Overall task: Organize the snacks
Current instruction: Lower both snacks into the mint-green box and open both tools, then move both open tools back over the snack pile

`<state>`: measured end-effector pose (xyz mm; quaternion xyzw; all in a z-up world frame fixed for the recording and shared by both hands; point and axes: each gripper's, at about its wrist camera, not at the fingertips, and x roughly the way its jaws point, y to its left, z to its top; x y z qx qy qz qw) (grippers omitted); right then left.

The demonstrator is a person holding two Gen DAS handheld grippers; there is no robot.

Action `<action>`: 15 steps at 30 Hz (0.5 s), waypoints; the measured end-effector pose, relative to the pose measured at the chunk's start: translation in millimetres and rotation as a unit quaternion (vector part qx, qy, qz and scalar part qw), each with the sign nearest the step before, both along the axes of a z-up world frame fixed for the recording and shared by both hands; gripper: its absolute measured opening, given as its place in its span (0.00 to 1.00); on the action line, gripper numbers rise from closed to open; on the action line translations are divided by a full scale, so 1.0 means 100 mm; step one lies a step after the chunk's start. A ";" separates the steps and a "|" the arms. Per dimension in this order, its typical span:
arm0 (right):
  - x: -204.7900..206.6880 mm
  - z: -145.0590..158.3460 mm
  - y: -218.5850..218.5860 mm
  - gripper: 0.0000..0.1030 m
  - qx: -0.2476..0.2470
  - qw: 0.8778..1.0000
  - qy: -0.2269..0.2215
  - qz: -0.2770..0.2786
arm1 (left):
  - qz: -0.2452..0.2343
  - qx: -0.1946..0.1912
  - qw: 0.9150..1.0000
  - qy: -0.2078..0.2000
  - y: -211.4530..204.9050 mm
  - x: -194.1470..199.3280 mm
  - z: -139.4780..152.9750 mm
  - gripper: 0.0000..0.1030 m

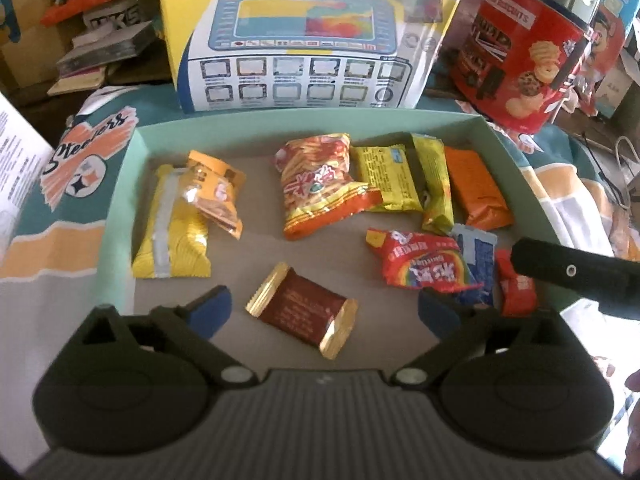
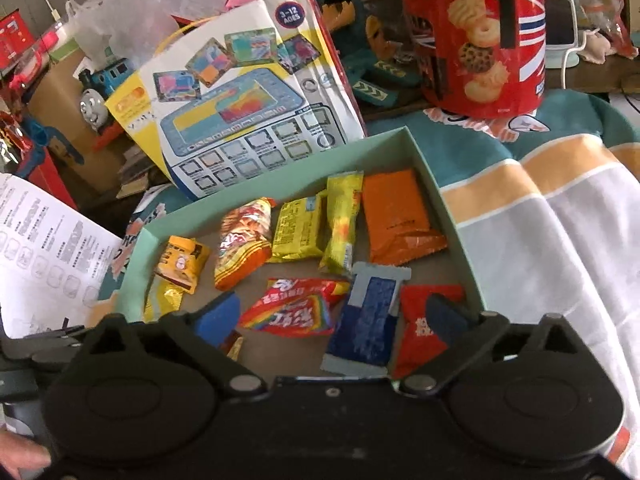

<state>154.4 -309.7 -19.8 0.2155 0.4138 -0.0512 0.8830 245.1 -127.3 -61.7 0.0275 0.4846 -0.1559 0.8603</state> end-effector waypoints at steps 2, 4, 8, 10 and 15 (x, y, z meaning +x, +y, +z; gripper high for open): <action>-0.07 0.06 0.03 1.00 -0.002 1.000 -0.005 0.002 | 0.002 -0.001 1.000 0.001 0.01 -0.06 0.04 1.00; -0.17 0.13 0.06 1.00 -0.008 1.000 -0.013 0.004 | 0.002 0.000 1.000 0.000 0.02 -0.14 0.08 1.00; -0.31 0.24 0.12 1.00 -0.011 1.000 -0.020 0.013 | 0.001 0.003 1.000 -0.001 0.05 -0.32 0.16 1.00; -0.40 0.28 0.16 1.00 -0.009 1.000 -0.022 0.015 | 0.002 0.004 1.000 -0.002 0.08 -0.42 0.20 1.00; -0.64 0.34 0.22 1.00 -0.005 1.000 -0.025 0.013 | 0.000 0.006 1.000 -0.002 0.16 -0.68 0.25 1.00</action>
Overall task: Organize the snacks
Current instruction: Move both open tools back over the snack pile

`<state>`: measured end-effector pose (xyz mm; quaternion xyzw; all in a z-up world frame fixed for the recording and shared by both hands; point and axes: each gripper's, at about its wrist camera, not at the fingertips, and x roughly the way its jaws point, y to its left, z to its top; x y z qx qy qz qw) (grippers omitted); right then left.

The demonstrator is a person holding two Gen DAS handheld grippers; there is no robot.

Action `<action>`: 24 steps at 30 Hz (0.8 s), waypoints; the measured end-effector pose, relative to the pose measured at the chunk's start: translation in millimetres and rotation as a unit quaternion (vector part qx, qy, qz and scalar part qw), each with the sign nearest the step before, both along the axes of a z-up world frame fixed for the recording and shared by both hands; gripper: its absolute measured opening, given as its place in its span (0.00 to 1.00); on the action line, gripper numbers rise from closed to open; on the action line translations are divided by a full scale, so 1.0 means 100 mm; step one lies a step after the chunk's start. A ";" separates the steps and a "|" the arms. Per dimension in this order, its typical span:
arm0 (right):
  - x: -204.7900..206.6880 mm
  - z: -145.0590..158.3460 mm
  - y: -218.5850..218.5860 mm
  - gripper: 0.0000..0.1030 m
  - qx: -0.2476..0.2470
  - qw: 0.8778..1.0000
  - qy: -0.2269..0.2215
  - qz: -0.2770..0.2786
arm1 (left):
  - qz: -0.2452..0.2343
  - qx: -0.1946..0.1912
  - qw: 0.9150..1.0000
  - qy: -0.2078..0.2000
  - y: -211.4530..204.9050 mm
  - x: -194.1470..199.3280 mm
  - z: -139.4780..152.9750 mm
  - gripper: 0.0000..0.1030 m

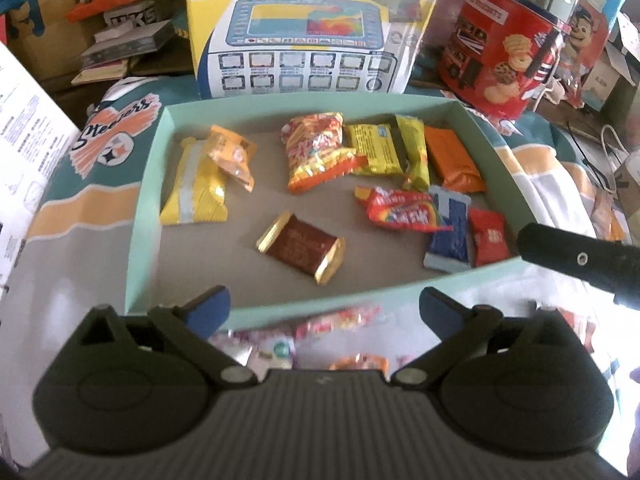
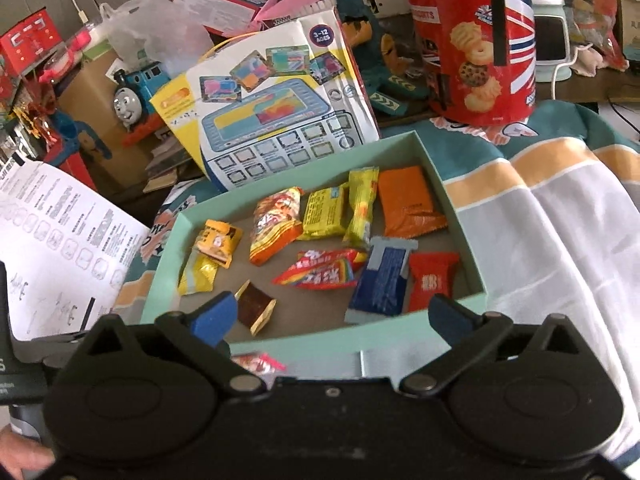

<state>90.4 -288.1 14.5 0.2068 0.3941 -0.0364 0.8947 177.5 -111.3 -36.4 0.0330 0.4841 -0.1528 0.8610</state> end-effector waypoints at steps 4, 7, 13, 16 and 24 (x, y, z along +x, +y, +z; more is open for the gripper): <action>-0.18 0.03 0.05 1.00 0.002 1.000 -0.002 -0.004 | -0.001 0.002 1.000 0.002 0.12 -0.17 0.01 1.00; -0.30 0.02 0.11 1.00 0.005 1.000 -0.001 -0.006 | -0.001 0.009 1.000 0.000 0.25 -0.30 0.00 1.00; -0.40 -0.08 0.30 1.00 0.016 1.000 0.015 0.009 | 0.031 0.025 0.999 0.002 0.65 -0.39 -0.09 1.00; -0.38 -0.13 0.42 1.00 0.019 0.999 0.024 0.022 | 0.049 0.026 0.998 0.007 0.88 -0.42 -0.15 1.00; -0.26 -0.30 0.69 1.00 0.029 0.997 0.049 0.045 | 0.081 0.028 0.996 0.023 1.32 -0.39 -0.33 1.00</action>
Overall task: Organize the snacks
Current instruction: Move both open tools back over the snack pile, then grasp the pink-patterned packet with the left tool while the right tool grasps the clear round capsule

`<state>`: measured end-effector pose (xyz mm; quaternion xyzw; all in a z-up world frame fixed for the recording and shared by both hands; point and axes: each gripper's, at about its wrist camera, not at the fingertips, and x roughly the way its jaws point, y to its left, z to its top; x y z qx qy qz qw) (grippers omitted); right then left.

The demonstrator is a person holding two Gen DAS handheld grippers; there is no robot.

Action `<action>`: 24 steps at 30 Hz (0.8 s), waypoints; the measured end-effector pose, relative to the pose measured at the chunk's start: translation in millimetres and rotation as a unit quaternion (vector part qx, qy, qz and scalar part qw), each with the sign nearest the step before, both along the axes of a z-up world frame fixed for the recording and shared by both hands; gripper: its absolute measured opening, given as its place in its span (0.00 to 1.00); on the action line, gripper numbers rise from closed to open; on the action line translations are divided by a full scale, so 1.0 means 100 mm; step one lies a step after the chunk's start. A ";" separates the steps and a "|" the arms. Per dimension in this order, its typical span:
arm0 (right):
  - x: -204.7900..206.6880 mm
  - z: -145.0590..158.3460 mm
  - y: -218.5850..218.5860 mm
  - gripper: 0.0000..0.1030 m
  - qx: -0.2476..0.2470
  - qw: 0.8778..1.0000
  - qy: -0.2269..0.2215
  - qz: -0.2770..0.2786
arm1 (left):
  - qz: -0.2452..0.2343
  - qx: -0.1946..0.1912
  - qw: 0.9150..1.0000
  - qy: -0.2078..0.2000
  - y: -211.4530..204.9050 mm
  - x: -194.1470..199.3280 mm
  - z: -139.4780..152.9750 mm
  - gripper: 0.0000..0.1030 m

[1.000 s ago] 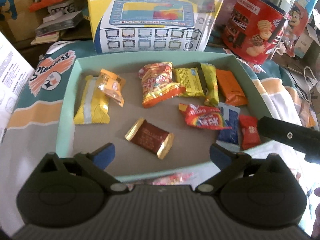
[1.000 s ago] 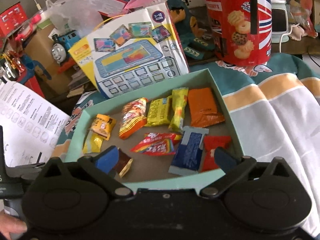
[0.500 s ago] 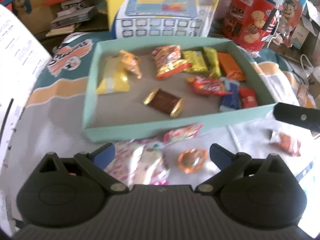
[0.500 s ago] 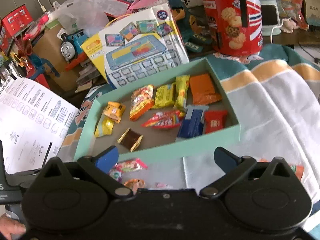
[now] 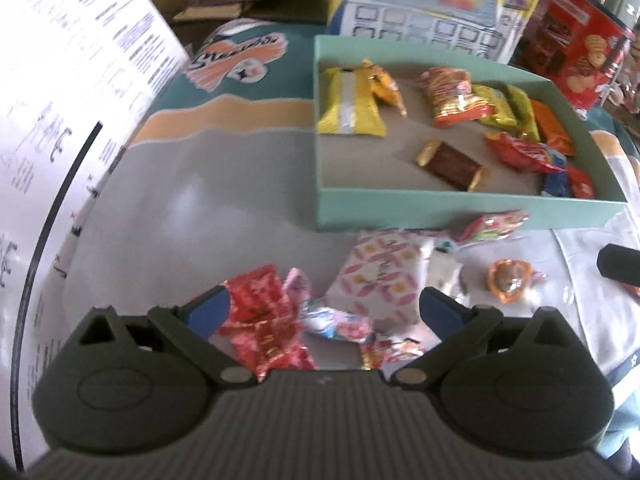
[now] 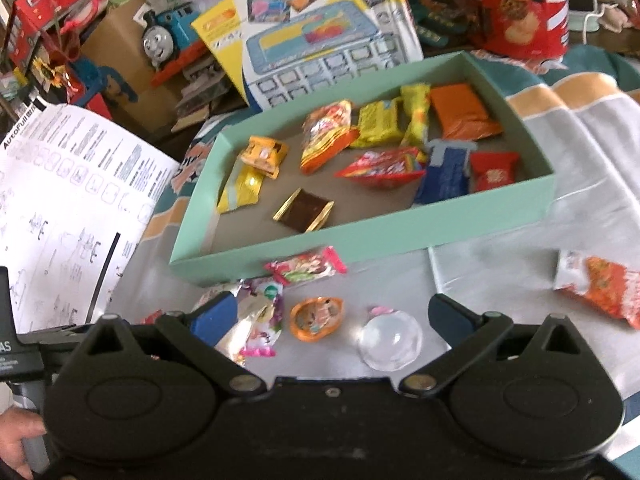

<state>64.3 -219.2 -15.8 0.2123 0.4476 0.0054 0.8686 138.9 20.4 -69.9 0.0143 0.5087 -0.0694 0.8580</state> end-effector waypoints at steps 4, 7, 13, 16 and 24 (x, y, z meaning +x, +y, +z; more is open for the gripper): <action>0.09 -0.07 0.05 1.00 -0.003 1.000 0.006 -0.002 | -0.003 -0.002 1.000 -0.001 0.00 0.07 -0.05 1.00; 0.13 -0.12 -0.01 1.00 -0.004 1.000 0.010 -0.022 | -0.027 -0.002 1.000 -0.005 -0.14 0.14 -0.06 1.00; 0.03 -0.27 -0.16 0.76 -0.022 0.999 0.030 -0.037 | -0.075 0.002 0.997 0.005 -0.40 0.29 -0.19 0.88; -0.01 -0.36 -0.14 0.63 -0.028 0.999 0.037 -0.026 | -0.086 -0.011 0.996 0.020 -0.45 0.32 -0.29 0.77; 0.02 -0.51 0.13 0.30 -0.090 0.995 0.033 0.037 | -0.099 -0.049 0.994 0.018 -0.52 0.13 -0.27 0.47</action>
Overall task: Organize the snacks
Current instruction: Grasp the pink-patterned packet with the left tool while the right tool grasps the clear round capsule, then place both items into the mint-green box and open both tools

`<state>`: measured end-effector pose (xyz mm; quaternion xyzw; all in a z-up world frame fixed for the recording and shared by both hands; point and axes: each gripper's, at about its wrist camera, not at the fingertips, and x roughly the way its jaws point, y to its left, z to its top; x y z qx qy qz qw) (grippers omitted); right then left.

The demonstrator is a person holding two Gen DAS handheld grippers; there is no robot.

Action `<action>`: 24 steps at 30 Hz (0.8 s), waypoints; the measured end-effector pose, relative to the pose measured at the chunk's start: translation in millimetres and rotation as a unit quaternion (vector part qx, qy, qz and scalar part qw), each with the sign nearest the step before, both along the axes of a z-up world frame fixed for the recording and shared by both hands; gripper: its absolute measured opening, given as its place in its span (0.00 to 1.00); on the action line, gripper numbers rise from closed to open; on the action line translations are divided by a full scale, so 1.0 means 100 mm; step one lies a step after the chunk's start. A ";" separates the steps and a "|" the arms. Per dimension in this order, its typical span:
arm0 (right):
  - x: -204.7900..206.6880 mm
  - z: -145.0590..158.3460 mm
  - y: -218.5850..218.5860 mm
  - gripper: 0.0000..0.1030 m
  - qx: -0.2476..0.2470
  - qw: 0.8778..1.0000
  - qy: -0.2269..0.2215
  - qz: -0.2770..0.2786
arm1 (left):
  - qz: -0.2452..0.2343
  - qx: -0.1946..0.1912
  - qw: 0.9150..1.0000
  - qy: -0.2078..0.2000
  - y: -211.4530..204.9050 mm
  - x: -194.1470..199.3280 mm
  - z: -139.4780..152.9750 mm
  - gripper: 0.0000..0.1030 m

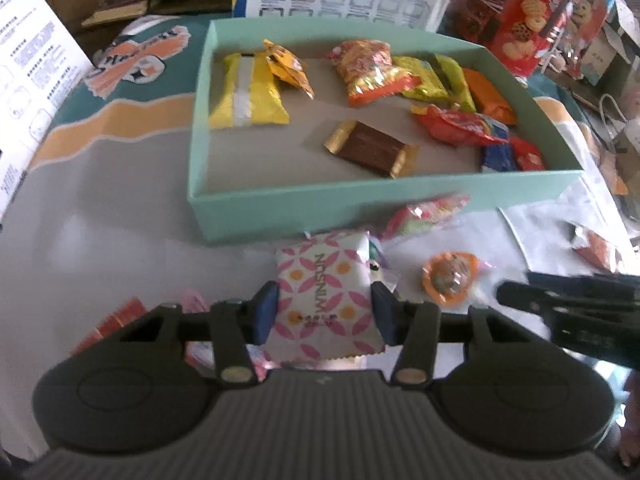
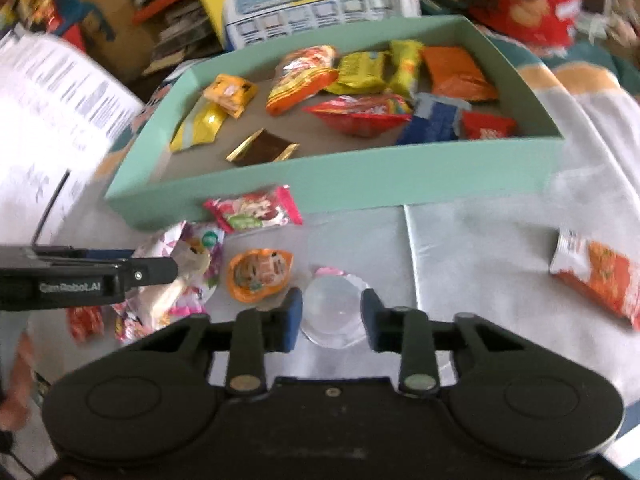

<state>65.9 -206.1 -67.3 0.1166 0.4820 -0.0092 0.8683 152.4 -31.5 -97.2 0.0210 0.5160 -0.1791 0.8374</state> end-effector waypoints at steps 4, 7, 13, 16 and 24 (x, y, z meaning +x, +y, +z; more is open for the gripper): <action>-0.04 -0.01 0.03 0.30 0.000 1.000 -0.010 0.006 | -0.001 -0.008 1.000 0.010 -0.02 -0.09 0.00 0.47; -0.05 0.00 -0.02 0.30 0.010 1.000 -0.011 -0.004 | 0.008 -0.011 1.000 0.014 -0.01 -0.09 0.01 0.46; -0.10 0.11 -0.13 0.30 0.021 0.999 -0.024 -0.013 | 0.009 -0.024 1.000 -0.003 0.00 -0.15 0.21 0.46; -0.12 0.21 -0.19 0.30 0.023 0.999 -0.038 -0.019 | 0.010 -0.027 1.000 -0.012 0.01 -0.17 0.31 0.46; 0.03 0.61 -0.35 0.30 0.034 0.996 -0.081 -0.028 | 0.022 -0.024 0.998 -0.060 0.11 -0.05 0.65 0.46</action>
